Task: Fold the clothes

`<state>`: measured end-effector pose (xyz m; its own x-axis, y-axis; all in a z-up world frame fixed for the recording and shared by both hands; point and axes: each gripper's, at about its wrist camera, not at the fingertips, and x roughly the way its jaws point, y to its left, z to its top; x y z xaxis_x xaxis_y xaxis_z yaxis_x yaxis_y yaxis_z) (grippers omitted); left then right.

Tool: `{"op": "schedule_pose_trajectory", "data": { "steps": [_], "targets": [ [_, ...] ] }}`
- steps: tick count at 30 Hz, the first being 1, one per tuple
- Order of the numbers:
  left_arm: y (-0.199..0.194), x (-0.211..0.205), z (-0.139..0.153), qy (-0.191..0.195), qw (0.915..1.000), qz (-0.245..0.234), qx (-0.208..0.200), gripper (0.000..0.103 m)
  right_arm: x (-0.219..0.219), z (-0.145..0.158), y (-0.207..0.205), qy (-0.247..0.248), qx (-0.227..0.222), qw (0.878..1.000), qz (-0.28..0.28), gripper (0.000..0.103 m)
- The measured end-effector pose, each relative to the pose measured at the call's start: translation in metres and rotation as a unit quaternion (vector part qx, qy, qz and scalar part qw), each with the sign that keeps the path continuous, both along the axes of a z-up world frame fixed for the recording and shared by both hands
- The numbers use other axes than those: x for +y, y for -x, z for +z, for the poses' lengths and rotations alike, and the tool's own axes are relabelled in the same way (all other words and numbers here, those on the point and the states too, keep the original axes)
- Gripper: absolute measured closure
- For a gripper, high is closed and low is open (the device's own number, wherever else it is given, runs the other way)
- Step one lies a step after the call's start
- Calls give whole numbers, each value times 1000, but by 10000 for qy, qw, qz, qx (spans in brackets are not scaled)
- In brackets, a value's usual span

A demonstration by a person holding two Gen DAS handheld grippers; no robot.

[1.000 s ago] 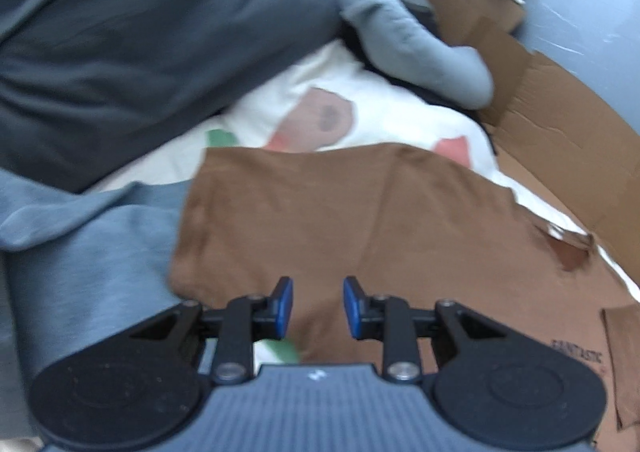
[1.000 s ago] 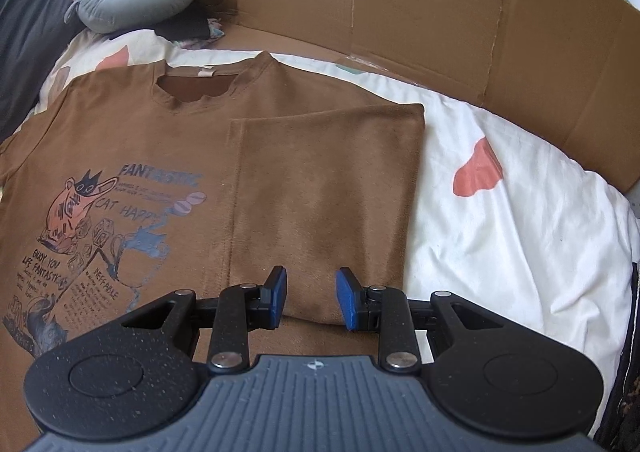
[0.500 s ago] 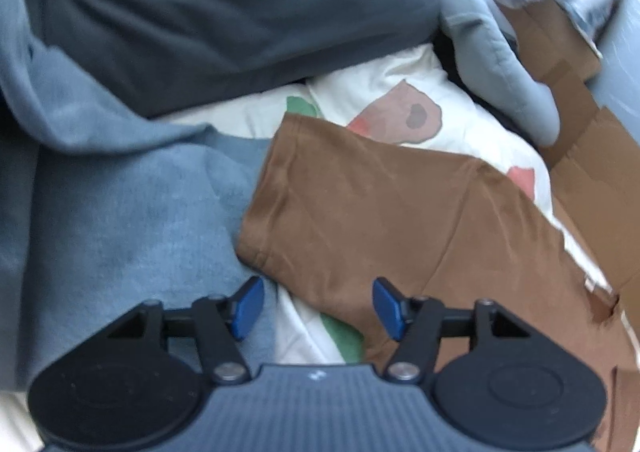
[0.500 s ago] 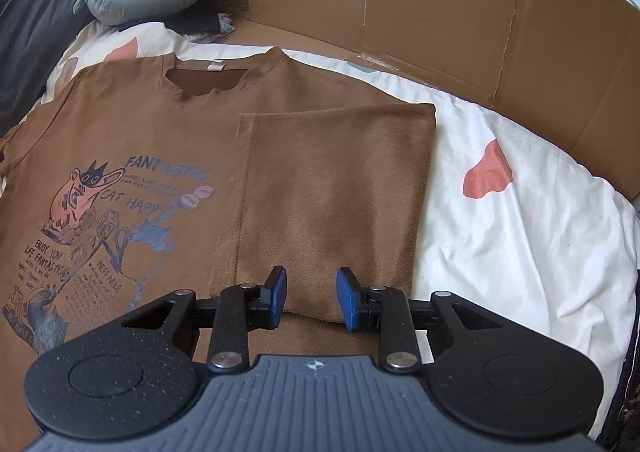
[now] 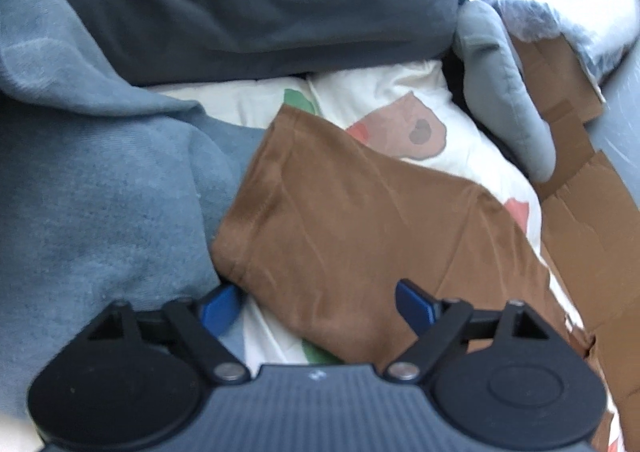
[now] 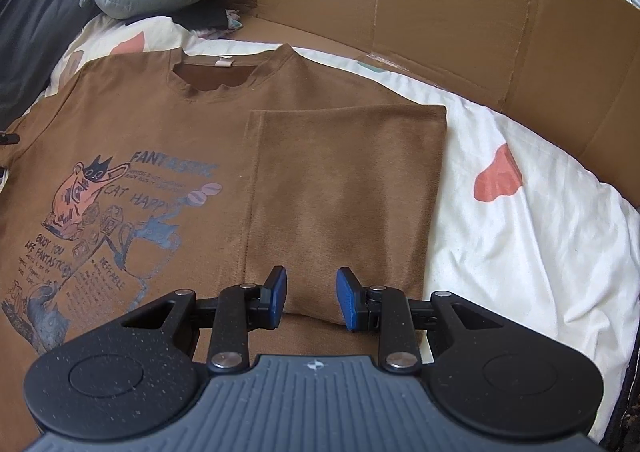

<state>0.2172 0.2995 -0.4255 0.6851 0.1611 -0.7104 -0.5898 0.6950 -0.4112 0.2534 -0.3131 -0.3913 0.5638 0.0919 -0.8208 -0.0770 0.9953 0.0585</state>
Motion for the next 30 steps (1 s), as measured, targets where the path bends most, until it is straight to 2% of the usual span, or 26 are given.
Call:
{"op": "schedule_pose_trajectory", "data": {
  "steps": [2, 6, 12, 15, 18, 22, 27, 30],
  "targets": [
    [4, 2, 4, 72, 9997, 188, -107, 26, 3, 1, 0, 8, -32, 10000, 46, 69],
    [13, 6, 14, 102, 9988, 274, -386, 35, 6, 3, -1, 14, -69, 9999, 104, 69],
    [13, 8, 26, 20, 9978, 94, -650, 51, 14, 4, -4, -6, -84, 9998, 182, 69],
    [11, 7, 27, -34, 9977, -6, -673, 60, 19, 5, -6, -24, -106, 9997, 239, 69],
    [11, 9, 23, 14, 9980, 63, -636, 68, 22, 6, -8, -40, -116, 9995, 280, 69],
    [12, 12, 20, 6, 9983, 148, -572, 74, 28, 7, -9, -40, -118, 9993, 357, 69],
    [15, 18, 17, 52, 9982, 272, -535, 90, 32, 5, -9, -31, -101, 9991, 414, 69],
    [17, 18, 21, 40, 9981, 233, -577, 94, 35, 6, -10, -48, -114, 9990, 438, 69]
  ]
}}
